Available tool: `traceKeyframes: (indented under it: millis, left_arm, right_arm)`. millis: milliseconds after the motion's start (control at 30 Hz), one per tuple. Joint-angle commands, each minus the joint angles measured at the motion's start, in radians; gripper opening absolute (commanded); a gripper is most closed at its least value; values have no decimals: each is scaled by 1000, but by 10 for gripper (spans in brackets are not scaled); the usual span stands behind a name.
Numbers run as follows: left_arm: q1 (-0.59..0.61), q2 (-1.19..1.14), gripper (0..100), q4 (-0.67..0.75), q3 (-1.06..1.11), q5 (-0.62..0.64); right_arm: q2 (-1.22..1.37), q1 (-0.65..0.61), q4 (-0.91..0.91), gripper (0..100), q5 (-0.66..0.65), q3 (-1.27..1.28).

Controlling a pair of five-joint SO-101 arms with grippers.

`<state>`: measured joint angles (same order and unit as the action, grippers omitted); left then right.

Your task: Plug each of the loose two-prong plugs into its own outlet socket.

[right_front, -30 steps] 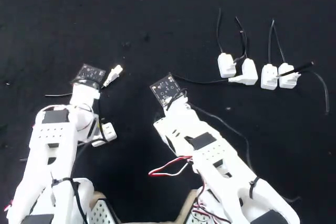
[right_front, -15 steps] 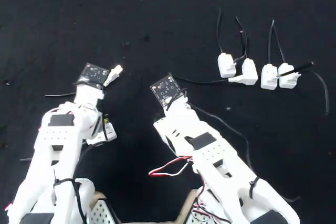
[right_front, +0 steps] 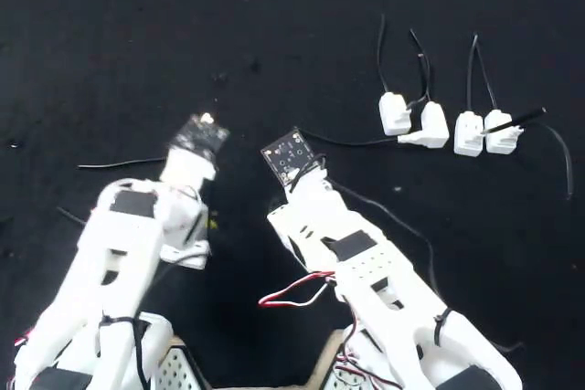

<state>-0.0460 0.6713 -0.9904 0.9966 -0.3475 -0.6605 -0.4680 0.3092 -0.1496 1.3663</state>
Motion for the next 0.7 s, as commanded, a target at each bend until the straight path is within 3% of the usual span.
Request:
traceKeyframes:
  millis: [0, 100, 200, 667]
  left_arm:
    - [130, 6, 203, -34, -185, 3]
    - [248, -12, 206, -9, -278, 9]
    - [282, -83, 206, 38, -321, 9]
    - [139, -713, 206, 49, -757, 9]
  right_arm:
    - [-28, 17, -25, 183, -5, -1]
    - [-28, 17, -25, 183, -5, -1]
    - [-28, 17, -25, 183, -5, -1]
    - [-28, 17, -25, 183, -5, -1]
